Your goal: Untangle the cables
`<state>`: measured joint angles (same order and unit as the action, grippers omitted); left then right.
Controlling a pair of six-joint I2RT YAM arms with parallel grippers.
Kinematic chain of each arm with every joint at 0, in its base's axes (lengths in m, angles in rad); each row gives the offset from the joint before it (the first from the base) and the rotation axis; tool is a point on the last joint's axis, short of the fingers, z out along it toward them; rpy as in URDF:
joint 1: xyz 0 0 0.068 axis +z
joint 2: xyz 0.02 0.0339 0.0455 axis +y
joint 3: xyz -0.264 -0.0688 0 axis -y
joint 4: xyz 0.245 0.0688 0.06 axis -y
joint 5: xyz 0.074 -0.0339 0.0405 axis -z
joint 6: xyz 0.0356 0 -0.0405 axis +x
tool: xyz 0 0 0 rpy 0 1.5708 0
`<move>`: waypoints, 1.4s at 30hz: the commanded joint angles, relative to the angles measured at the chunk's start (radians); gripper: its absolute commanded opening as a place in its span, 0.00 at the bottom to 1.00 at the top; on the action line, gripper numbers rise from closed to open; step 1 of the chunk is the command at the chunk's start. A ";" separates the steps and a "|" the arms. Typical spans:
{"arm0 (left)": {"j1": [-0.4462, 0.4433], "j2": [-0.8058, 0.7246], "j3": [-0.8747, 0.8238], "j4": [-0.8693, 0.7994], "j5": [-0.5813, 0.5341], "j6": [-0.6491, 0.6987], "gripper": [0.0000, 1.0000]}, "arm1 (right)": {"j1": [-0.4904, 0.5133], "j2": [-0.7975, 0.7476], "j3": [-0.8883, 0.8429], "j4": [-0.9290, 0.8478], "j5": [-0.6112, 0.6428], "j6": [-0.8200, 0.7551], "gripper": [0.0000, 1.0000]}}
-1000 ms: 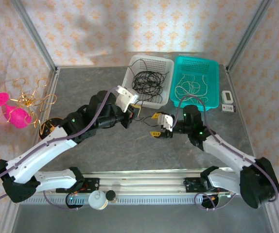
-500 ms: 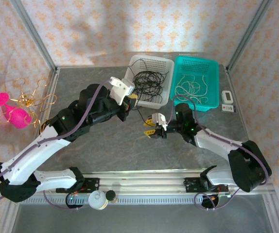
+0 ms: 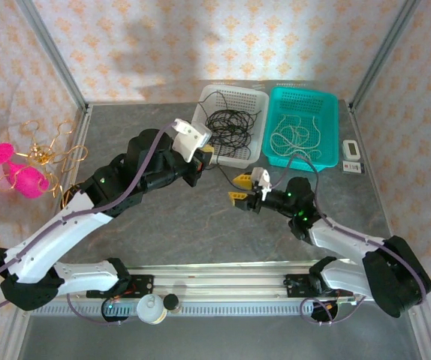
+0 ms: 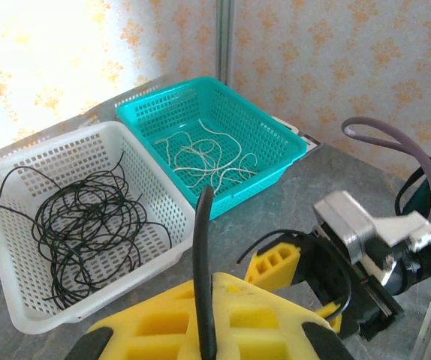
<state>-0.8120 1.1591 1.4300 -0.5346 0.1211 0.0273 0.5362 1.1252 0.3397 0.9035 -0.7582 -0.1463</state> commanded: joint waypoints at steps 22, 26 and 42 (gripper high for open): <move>-0.007 0.006 0.124 0.009 0.088 -0.026 0.00 | 0.057 0.115 -0.133 0.603 0.162 0.028 0.57; -0.006 0.001 0.127 -0.009 0.094 -0.026 0.00 | 0.056 0.152 -0.096 0.648 0.157 0.066 0.59; -0.006 -0.002 0.125 0.002 0.112 -0.032 0.00 | 0.088 0.346 -0.012 0.893 0.075 0.230 0.28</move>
<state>-0.8120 1.1664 1.5238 -0.5282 0.2134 0.0010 0.6216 1.4616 0.3027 1.5574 -0.6800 0.0483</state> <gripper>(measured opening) 0.047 0.298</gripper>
